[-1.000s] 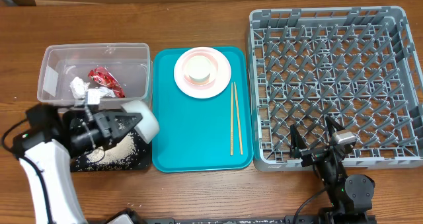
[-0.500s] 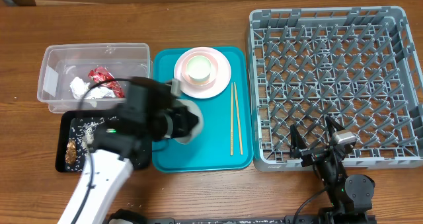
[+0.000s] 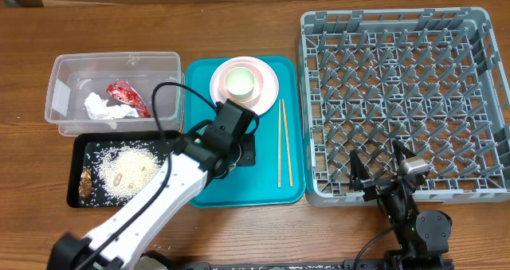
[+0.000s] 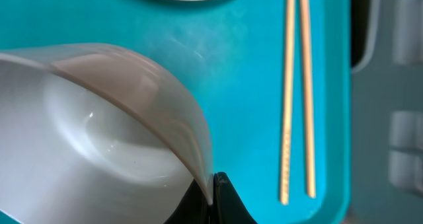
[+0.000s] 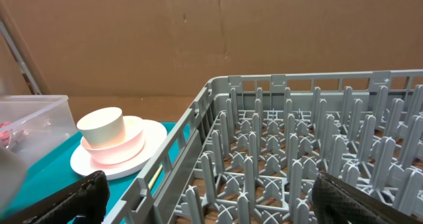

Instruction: Sort waste into correct bins and load items into the dishwasher

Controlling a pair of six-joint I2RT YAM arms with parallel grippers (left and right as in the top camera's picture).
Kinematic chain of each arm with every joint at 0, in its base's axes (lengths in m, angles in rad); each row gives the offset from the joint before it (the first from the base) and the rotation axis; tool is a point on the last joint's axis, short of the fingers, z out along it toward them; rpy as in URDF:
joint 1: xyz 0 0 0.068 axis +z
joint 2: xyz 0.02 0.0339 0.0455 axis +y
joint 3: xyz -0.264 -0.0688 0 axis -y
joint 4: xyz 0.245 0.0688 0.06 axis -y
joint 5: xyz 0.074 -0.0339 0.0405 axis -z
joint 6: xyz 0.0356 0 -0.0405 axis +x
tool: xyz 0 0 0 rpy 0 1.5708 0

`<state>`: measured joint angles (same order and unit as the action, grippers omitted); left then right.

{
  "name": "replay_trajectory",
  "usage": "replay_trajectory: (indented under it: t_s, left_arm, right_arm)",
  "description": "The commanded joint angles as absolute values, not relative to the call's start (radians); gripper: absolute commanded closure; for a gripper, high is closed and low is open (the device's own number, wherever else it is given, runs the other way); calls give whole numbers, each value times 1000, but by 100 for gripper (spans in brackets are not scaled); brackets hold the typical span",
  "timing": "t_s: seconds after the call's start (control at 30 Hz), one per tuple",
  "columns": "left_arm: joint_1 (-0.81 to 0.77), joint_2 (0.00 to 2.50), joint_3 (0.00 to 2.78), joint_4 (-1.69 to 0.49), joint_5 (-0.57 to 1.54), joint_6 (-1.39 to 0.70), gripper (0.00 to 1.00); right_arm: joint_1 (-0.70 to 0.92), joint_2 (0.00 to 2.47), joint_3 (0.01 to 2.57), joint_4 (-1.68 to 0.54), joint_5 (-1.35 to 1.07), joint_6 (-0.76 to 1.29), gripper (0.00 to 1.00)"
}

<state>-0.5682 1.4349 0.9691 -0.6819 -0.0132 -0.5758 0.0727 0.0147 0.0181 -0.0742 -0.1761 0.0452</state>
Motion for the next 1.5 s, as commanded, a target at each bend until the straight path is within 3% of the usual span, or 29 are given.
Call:
replay_trajectory:
  t_s: [0.0, 0.27, 0.37, 0.5, 0.67, 1.2, 1.33, 1.47]
  left_arm:
    - [-572, 1480, 988, -662, -41, -590, 96]
    - [-570, 1522, 988, -642, -41, -580, 95]
    - [-570, 1522, 988, -635, -41, -580, 89]
    - [-570, 1522, 988, -635, -40, -580, 64]
    - [-568, 1522, 1008, -641, -42, -550, 56]
    - [-458, 1522, 1337, -907, -46, -467, 59]
    - [-392, 1522, 1382, -970, 20, -437, 62]
    - [-333, 1522, 1390, -993, 107, -380, 58]
  right_arm:
    - [71, 3, 8, -69, -173, 46, 0]
    - [71, 3, 8, -69, -173, 46, 0]
    - [71, 3, 8, -69, -173, 46, 0]
    - [71, 3, 8, -69, -173, 46, 0]
    - [71, 3, 8, -69, -173, 46, 0]
    - [71, 3, 8, -69, -173, 46, 0]
    - [71, 3, 8, -69, -165, 46, 0]
    - [71, 3, 8, -68, -166, 46, 0]
